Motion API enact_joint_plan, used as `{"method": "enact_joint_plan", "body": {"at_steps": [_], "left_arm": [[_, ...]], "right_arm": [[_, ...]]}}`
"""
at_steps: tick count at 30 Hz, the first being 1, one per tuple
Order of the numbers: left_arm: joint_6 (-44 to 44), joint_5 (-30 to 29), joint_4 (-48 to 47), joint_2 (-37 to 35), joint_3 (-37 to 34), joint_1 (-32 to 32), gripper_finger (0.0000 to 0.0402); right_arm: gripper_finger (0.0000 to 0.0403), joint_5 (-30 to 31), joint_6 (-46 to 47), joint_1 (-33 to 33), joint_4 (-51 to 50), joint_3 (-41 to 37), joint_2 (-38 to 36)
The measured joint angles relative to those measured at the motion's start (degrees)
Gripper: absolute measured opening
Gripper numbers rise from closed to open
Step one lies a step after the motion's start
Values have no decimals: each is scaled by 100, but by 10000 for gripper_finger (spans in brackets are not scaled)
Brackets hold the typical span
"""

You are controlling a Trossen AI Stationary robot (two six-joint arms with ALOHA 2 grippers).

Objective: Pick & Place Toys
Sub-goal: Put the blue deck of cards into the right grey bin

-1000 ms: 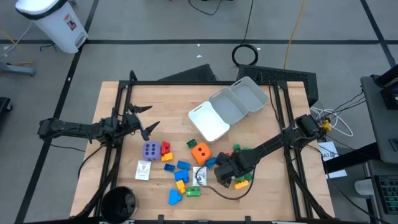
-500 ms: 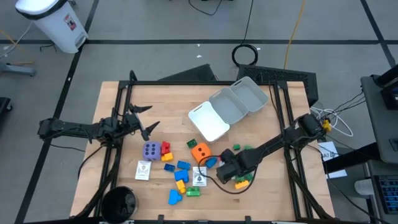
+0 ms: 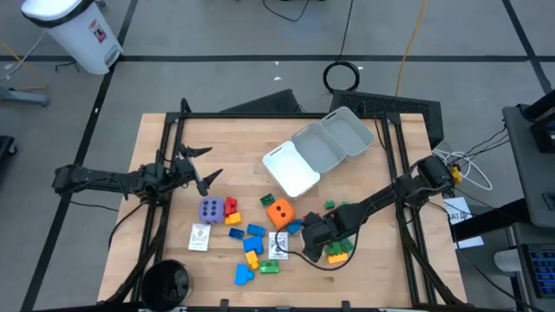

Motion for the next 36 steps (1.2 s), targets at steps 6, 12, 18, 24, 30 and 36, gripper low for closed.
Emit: {"method": "enact_joint_plan", "body": {"at_steps": [6, 12, 18, 24, 30, 36], "left_arm": [[1, 0, -2, 1, 0, -1, 397], [1, 0, -1, 0, 0, -1, 397], [0, 0, -2, 0, 0, -1, 397], [0, 0, -3, 0, 0, -1, 397], [0, 0, -4, 0, 0, -1, 397], [0, -2, 0, -1, 0, 1, 397]], "right_arm": [[329, 141, -1192, -11, -448, -2, 15], [329, 148, -1436, -80, -902, 36, -275], [329, 260, -411, -108, -1141, 7, -891], [329, 392, 348, 104, -1007, 22, -746], [329, 546, 248, 157, -787, 46, -139], [330, 516, 174, 164, -415, -247, 98]]}}
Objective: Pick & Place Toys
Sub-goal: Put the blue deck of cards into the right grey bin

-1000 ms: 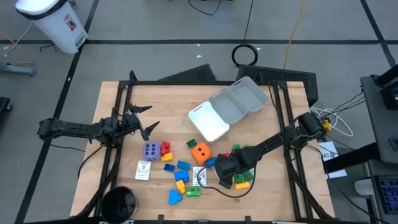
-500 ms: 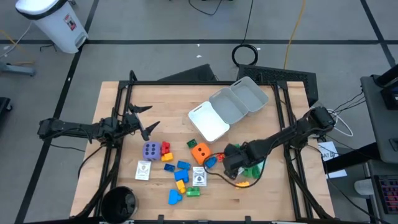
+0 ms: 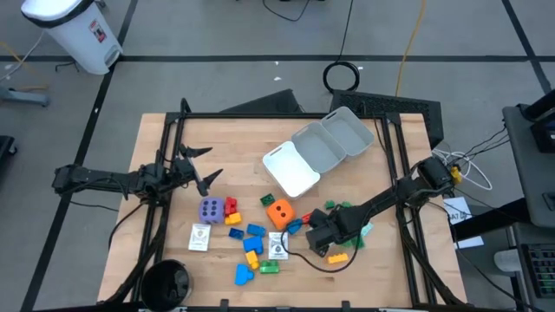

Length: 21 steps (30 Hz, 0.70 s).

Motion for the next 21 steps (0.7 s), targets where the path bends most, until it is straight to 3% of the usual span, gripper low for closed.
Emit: {"method": "enact_joint_plan", "body": {"at_steps": [8, 13, 21], "left_arm": [[1, 0, -2, 0, 0, -1, 397], [0, 0, -2, 0, 0, -1, 397], [0, 2, -2, 0, 0, -1, 397]], "right_arm": [[308, -47, -337, -42, -5, -43, -287], [268, -14, -615, -39, 18, -89, -910], [276, 418, -1107, -38, 74, -69, -2264]]}}
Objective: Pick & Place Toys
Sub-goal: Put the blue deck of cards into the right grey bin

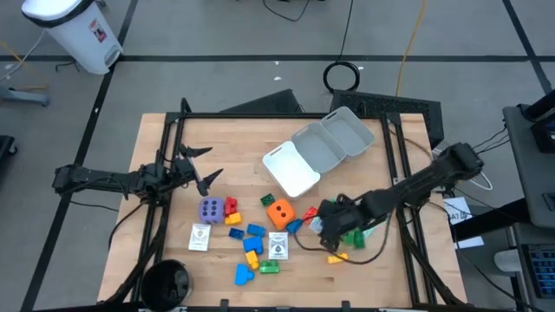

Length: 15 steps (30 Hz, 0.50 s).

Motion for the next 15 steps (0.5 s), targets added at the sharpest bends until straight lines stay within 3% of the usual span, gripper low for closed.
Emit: {"method": "enact_joint_plan", "body": {"at_steps": [8, 12, 15], "left_arm": [[0, 0, -2, 0, 0, 1, 397], [0, 0, -1, 0, 0, 0, 397], [0, 0, 0, 0, 0, -1, 397]], "right_arm": [[273, 1244, -932, -403, 7, 7, -1275], [276, 1748, -1532, -972, 6, 7, -1706], [275, 1791, -2092, -1599, 6, 8, -1904]]}}
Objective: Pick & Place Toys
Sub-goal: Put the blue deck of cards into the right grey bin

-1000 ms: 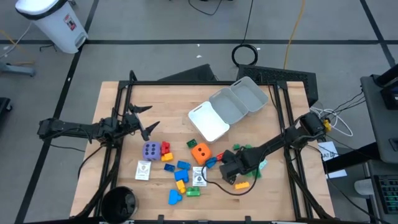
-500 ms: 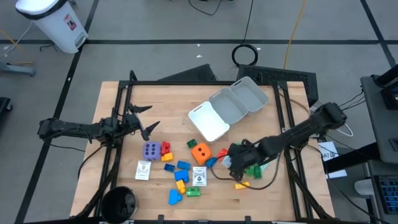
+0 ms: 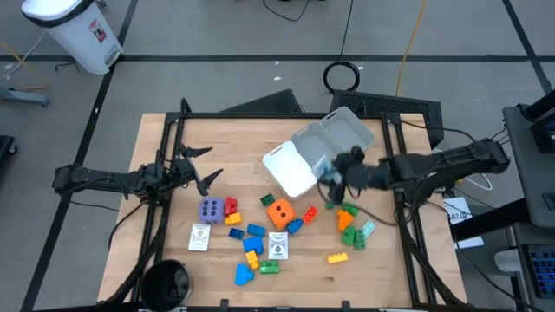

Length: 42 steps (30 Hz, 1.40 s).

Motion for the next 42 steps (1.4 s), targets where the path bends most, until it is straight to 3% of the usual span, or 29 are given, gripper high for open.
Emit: {"method": "enact_joint_plan", "body": {"at_steps": [5, 14, 19, 30, 42], "left_arm": [[0, 0, -1, 0, 0, 0, 397], [0, 0, -1, 0, 0, 0, 397], [0, 0, -2, 0, 0, 2, 397], [0, 0, -2, 2, 0, 0, 397], [0, 0, 0, 0, 0, 0, 397]], "right_arm": [[273, -72, -838, -1297, -47, 0, -46], [270, -1745, -2098, -3942, -215, 5, 406], [271, -2296, -2530, -4899, -227, 5, 919], [279, -2422, -3047, -5592, 168, -489, 1971], [329, -2407, -3116, -5607, 394, -693, 2014]]}}
